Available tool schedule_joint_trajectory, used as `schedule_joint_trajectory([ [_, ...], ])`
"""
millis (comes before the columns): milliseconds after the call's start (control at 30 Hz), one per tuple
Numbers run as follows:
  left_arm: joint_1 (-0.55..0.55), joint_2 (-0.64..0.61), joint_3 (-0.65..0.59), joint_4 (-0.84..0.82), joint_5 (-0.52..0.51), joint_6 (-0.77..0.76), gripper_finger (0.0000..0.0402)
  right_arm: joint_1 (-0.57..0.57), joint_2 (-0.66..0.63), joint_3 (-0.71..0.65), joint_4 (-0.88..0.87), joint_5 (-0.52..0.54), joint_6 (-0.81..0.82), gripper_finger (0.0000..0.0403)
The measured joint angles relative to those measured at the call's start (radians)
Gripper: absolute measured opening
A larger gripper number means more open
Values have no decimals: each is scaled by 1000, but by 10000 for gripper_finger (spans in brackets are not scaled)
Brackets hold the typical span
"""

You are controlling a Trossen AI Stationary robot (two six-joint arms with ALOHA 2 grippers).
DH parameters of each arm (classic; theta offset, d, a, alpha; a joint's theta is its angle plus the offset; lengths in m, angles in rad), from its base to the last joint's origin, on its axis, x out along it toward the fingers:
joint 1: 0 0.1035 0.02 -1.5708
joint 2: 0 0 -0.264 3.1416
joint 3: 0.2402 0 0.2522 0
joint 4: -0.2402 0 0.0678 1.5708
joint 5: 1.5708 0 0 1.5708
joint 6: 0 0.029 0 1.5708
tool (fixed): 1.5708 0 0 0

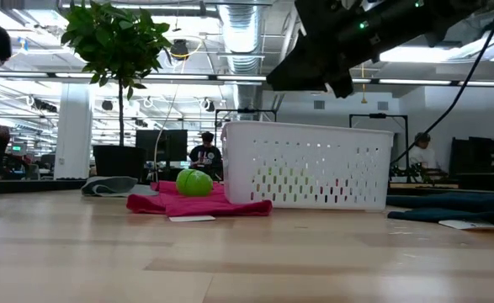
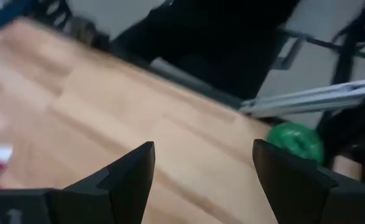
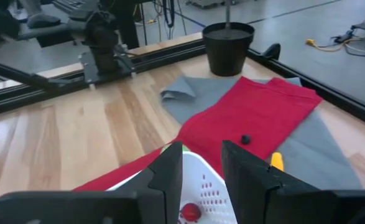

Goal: Pick and placing Produce into tupperware
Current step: Put the watermelon into the white bin

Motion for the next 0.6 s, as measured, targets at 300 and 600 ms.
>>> schedule_joint_trajectory([
  [300, -13, 36, 25, 137, 1, 18, 263, -19, 0, 0, 0, 0, 0, 133],
  [600, 18, 209, 25, 402, 120, -17, 263, -19, 0, 0, 0, 0, 0, 133],
])
